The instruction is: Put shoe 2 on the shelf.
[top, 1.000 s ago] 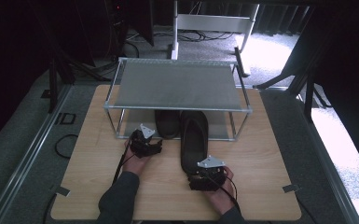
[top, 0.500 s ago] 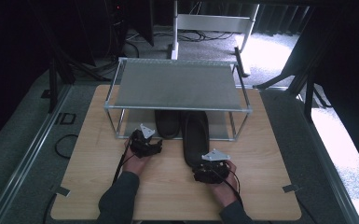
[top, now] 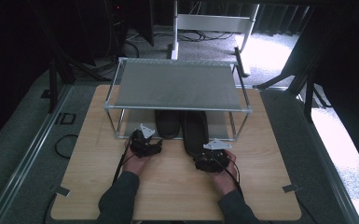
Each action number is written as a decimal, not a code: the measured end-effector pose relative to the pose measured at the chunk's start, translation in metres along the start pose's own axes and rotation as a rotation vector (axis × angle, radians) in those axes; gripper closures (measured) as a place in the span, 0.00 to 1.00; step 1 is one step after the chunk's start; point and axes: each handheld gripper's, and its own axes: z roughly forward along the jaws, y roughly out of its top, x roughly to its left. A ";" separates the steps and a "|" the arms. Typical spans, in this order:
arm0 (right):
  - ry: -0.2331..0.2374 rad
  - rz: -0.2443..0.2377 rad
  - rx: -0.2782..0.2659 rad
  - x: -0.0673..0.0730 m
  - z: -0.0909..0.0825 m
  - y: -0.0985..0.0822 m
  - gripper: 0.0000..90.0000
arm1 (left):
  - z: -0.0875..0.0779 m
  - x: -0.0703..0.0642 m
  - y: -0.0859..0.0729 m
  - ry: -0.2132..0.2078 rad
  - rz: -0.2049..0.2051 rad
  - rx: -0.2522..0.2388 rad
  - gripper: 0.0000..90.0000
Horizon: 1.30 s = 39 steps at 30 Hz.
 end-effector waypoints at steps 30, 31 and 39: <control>-0.058 0.064 -0.013 -0.002 0.029 0.021 0.35 | 0.000 0.000 0.000 0.004 -0.001 0.000 0.33; -0.059 0.063 -0.014 -0.002 0.030 0.021 0.35 | 0.000 0.000 0.000 0.004 0.000 0.000 0.33; -0.063 0.071 -0.019 -0.004 0.034 0.023 0.35 | 0.000 0.000 0.000 0.003 -0.002 0.000 0.33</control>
